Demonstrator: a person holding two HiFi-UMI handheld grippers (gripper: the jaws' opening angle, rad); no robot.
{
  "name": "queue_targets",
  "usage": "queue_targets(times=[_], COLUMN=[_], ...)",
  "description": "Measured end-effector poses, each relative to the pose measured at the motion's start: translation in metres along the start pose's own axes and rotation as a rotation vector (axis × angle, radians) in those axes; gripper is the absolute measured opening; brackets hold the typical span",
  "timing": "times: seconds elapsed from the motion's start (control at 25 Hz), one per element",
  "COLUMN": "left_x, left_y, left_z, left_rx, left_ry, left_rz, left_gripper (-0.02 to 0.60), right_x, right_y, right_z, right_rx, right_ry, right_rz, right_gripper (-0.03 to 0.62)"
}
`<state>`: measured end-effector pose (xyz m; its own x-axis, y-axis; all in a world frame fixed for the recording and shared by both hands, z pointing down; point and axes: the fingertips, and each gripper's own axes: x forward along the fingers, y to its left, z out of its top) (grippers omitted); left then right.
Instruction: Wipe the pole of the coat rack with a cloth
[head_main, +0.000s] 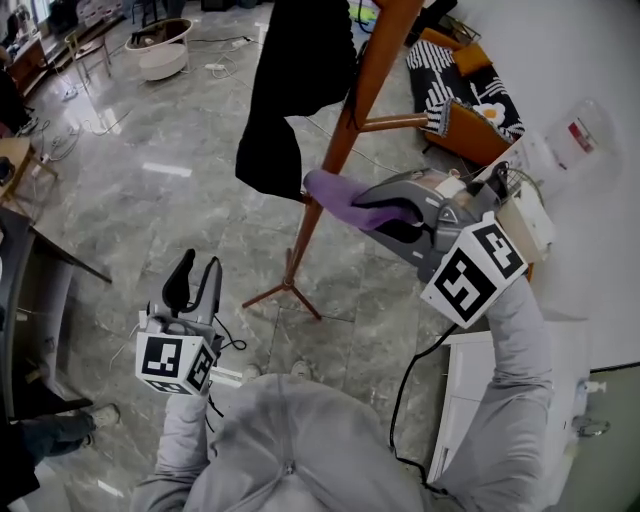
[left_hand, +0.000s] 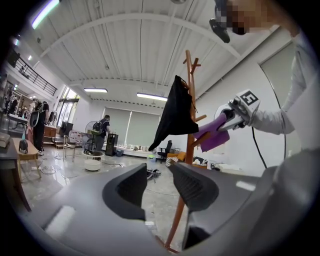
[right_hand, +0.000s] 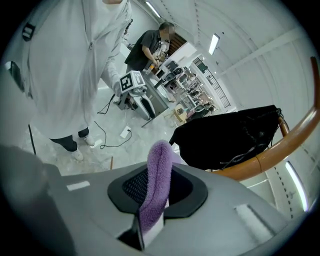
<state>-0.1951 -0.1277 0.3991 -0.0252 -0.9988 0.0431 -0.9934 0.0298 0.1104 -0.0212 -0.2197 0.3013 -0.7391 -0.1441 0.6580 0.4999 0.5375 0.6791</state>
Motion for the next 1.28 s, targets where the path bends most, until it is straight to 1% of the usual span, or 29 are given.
queue_targets(times=[0.24, 0.48, 0.68, 0.8, 0.92, 1.0, 1.08, 1.28], left_x=[0.002, 0.003, 0.005, 0.004, 0.003, 0.002, 0.002, -0.002], left_y=[-0.008, -0.014, -0.017, -0.017, -0.016, -0.016, -0.016, -0.009], left_z=[0.002, 0.002, 0.000, -0.001, -0.001, -0.001, -0.001, -0.002], left_rx=[0.004, 0.009, 0.011, 0.011, 0.013, 0.016, 0.017, 0.019], left_ry=[-0.003, -0.001, 0.000, 0.004, 0.008, 0.010, 0.012, 0.019], left_rz=[-0.031, -0.055, -0.072, -0.080, -0.083, -0.083, -0.084, -0.077], left_gripper=[0.169, 0.169, 0.169, 0.169, 0.169, 0.169, 0.169, 0.169], right_x=[-0.017, -0.035, -0.028, -0.015, 0.000, 0.010, 0.018, 0.042], right_y=[0.016, 0.033, 0.070, 0.094, 0.108, 0.108, 0.100, 0.070], right_z=[0.020, 0.041, 0.052, 0.053, 0.049, 0.043, 0.033, -0.002], right_rx=[-0.003, 0.027, 0.083, 0.155, 0.239, 0.308, 0.396, 0.568], right_ry=[-0.021, -0.069, -0.100, -0.120, -0.136, -0.146, -0.149, -0.057], right_rz=[-0.009, -0.052, -0.004, 0.023, 0.015, -0.033, -0.121, -0.426], right_gripper=[0.054, 0.054, 0.054, 0.054, 0.054, 0.054, 0.054, 0.054])
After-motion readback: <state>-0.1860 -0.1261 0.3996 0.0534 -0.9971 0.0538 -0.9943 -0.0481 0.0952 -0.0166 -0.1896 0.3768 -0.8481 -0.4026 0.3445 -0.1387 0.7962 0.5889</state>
